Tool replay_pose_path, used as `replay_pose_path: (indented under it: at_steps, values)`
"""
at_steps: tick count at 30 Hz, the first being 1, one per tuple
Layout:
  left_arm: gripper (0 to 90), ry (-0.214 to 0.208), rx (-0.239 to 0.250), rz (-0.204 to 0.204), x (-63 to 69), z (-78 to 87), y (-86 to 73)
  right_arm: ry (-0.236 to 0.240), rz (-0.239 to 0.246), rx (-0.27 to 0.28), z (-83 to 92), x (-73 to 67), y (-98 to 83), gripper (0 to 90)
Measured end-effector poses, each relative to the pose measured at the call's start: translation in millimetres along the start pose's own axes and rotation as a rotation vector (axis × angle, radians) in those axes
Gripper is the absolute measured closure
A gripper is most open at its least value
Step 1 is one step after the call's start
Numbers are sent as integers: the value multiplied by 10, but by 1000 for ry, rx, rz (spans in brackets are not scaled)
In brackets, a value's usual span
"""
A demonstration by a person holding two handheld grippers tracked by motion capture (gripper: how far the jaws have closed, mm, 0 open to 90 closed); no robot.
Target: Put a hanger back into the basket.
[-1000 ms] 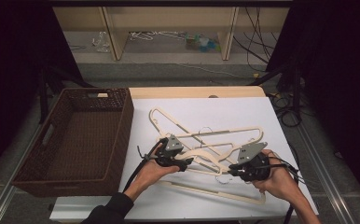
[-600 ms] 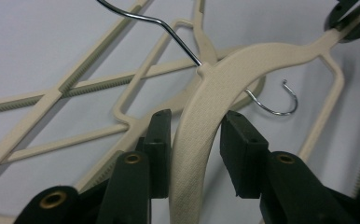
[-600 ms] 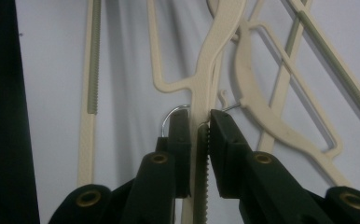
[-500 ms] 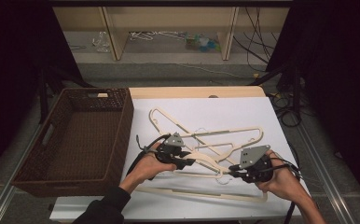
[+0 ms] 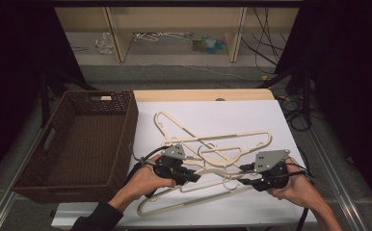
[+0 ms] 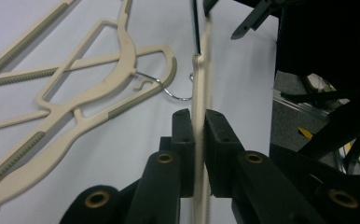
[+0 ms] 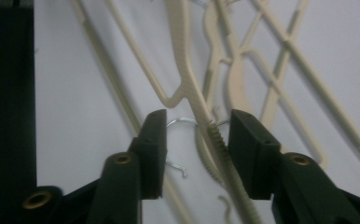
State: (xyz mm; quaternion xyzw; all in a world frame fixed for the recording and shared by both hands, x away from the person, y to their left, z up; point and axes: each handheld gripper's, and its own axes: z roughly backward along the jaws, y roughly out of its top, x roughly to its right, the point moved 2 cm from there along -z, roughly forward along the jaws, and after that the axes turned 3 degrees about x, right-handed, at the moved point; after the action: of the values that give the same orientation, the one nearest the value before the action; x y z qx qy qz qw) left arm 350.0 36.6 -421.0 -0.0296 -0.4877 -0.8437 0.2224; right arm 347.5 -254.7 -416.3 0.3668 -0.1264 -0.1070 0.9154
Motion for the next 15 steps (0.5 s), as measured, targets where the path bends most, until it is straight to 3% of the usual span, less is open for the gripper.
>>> replay_pose_path:
  at_steps: [2,3,5,9,15]
  values:
    - [855,15,16,10,29,21,15,-21,3,19,68,-12,8,549]
    - [855,50,12,-4,50,56,31,-27,-13,34,112,-25,16,521]
    - [856,58,39,38,66,161,63,-47,-28,71,218,-38,38,516]
    - [856,77,36,58,113,310,105,-98,-55,113,411,-45,63,496]
    - [856,142,43,66,76,616,196,-124,-80,130,506,-12,11,491]
